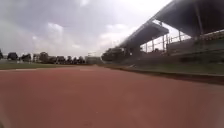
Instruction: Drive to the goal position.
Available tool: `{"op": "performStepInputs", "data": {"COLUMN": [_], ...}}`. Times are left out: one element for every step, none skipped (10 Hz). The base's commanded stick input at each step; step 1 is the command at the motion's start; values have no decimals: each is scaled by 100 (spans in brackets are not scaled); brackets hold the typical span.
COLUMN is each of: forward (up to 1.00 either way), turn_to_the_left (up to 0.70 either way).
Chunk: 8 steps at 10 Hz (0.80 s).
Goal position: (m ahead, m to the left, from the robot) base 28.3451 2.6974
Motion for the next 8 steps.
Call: {"op": "performStepInputs", "data": {"forward": [45,45,45,45,45,45,45,45], "turn_to_the_left": [-27,-17,-3,0,0,0,0,0]}}
